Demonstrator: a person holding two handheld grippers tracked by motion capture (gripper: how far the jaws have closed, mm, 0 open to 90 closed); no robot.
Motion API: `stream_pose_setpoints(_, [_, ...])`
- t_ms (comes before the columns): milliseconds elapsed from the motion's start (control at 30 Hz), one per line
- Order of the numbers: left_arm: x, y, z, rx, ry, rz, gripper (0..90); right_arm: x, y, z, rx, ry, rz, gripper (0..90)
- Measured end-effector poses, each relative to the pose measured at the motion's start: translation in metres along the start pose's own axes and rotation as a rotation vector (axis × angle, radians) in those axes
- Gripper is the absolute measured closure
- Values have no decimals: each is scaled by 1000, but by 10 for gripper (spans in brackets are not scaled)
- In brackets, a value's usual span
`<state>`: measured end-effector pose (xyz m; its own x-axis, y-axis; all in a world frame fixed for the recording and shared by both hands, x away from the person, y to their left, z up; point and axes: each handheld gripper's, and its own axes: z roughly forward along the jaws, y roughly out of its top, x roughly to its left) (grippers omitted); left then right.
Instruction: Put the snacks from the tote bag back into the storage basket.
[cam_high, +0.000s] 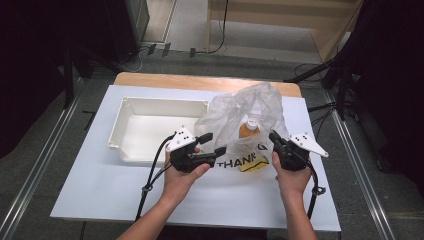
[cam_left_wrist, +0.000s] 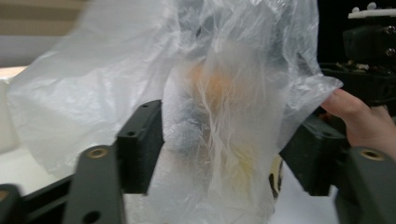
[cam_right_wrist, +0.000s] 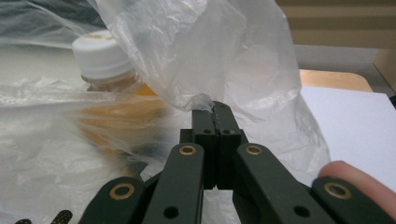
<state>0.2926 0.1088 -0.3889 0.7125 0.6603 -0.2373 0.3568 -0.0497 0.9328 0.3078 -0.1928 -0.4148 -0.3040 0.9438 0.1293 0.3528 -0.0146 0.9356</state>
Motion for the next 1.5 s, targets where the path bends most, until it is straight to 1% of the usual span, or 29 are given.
stream_pose_setpoints(100, [-3, 3, -3, -22, 37, 16, 209, 2, -4, 2, 8, 1, -6, 900])
stream_pose_setpoints(133, [-4, 5, -4, -30, 41, 17, 193, 2, -5, 3, 10, -1, -13, 900])
stream_pose_setpoints(200, [-4, 8, -7, -37, 44, 17, 182, 4, -7, 4, 19, 1, -18, 900])
stream_pose_setpoints(300, [-6, 13, -8, -50, 35, 17, 179, 7, -11, 6, 30, -3, -41, 900])
stream_pose_setpoints(467, [-9, 26, -13, -83, 21, 19, 191, 11, -18, 9, 55, -5, -56, 900])
stream_pose_setpoints(533, [-9, 31, -14, -93, 23, 23, 200, 12, -21, 11, 66, -2, -70, 900])
stream_pose_setpoints(600, [-9, 36, -14, -91, 29, 20, 238, 15, -24, 12, 78, -4, -85, 900])
stream_pose_setpoints(633, [-8, 39, -14, -90, 29, 13, 264, 15, -25, 13, 83, -6, -90, 900])
stream_pose_setpoints(667, [-7, 41, -13, -88, 24, 8, 305, 16, -27, 14, 85, -1, -88, 900])
stream_pose_setpoints(733, [-6, 44, -13, -80, 27, 10, 445, 15, -28, 15, 94, 0, -85, 900])
stream_pose_setpoints(767, [-5, 45, -13, -76, 20, 9, 510, 14, -29, 15, 95, -1, -86, 900])
stream_pose_setpoints(800, [-4, 46, -13, -73, 13, 10, 604, 13, -29, 15, 100, -3, -76, 900])
stream_pose_setpoints(833, [-3, 46, -13, -66, 6, 5, 675, 12, -30, 15, 100, -1, -77, 900])
stream_pose_setpoints(867, [-1, 45, -13, -58, -7, 5, 743, 10, -31, 15, 98, -2, -73, 900])
stream_pose_setpoints(900, [0, 44, -13, -47, -12, 8, 824, 9, -31, 14, 100, -1, -62, 900])
stream_pose_setpoints(933, [0, 43, -12, -38, -17, 10, 875, 7, -32, 14, 100, -5, -57, 900])
stream_pose_setpoints(967, [1, 41, -11, -33, -23, 12, 900, 6, -32, 14, 104, -5, -45, 900])
stream_pose_setpoints(1033, [1, 37, -8, -16, -31, 17, 900, 3, -33, 14, 102, -8, -39, 900])
stream_pose_setpoints(1100, [1, 32, -4, 3, -28, 20, 900, 0, -33, 14, 102, -12, -33, 900])
stream_pose_setpoints(1167, [2, 25, 1, 23, -24, 17, 900, -2, -34, 14, 105, -12, -13, 900])
stream_pose_setpoints(1200, [2, 21, 3, 33, -19, 16, 900, -4, -34, 14, 103, -16, -17, 900])
stream_pose_setpoints(1333, [6, 4, 14, 74, 3, -9, 900, -9, -35, 15, 109, -27, -6, 900])
stream_pose_setpoints(1467, [7, -12, 24, 113, 23, -20, 900, -14, -37, 16, 118, -37, 12, 900])
stream_pose_setpoints(1500, [7, -16, 26, 121, 25, -24, 900, -15, -37, 16, 117, -39, 8, 900])
